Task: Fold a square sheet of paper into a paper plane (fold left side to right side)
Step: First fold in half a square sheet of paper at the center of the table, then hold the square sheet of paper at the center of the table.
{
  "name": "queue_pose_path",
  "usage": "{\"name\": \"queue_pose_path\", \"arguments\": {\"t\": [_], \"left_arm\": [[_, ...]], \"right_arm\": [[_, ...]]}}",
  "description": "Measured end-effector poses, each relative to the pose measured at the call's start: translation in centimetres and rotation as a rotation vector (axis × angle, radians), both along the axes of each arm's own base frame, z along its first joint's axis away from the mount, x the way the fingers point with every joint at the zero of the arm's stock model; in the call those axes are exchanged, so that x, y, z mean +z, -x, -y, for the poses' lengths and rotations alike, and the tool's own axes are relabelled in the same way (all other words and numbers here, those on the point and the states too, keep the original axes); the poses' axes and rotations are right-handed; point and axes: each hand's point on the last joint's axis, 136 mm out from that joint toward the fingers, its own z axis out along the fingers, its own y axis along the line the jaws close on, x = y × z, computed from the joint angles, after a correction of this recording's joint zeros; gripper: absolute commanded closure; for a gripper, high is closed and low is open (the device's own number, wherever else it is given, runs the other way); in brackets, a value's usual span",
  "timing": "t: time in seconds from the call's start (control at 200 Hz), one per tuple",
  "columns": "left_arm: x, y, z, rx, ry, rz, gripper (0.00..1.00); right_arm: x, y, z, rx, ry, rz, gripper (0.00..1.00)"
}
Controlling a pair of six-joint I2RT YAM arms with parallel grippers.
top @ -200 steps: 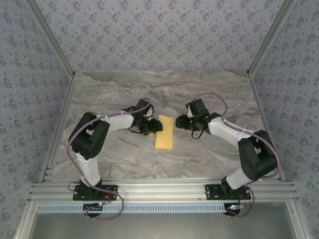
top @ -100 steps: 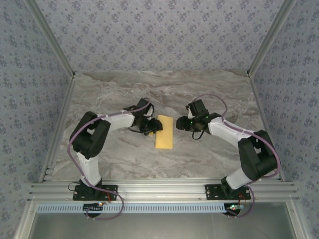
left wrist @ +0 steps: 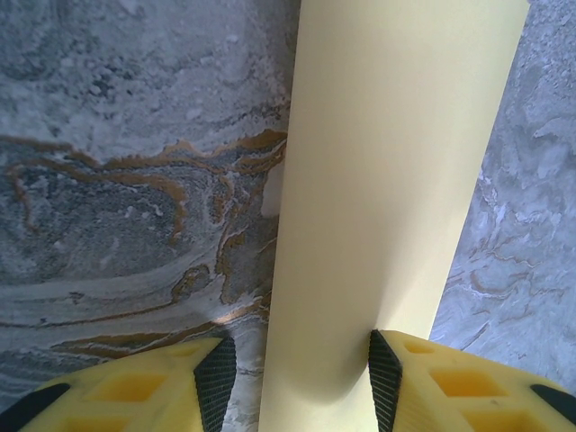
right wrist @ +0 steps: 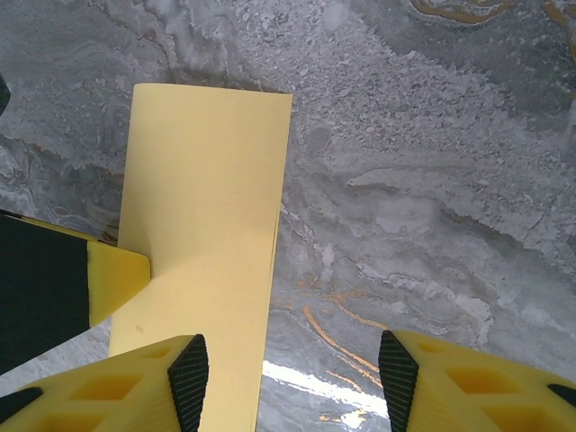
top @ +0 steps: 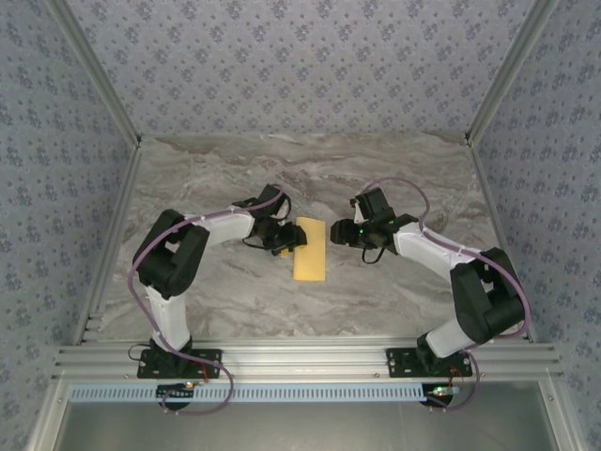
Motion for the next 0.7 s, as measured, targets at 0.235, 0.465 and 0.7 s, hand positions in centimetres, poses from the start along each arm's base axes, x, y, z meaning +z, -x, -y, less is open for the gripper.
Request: {"name": "queue_pose_path", "arguments": {"t": [0.235,0.465,0.7], "left_arm": [[-0.03,0.00,0.02,0.000,-0.004,-0.005,0.52],[-0.11,0.01,0.07,-0.001,-0.015,-0.010,0.52],[-0.09,0.02,0.07,-0.001,-0.017,-0.010,0.52]], "right_arm": [[-0.31,0.33,-0.08,0.007,-0.007,-0.011,0.42],[-0.33,0.34,-0.08,0.004,-0.009,-0.013,0.42],[0.03,0.38,-0.89,0.013,-0.058,-0.016,0.52]]}}
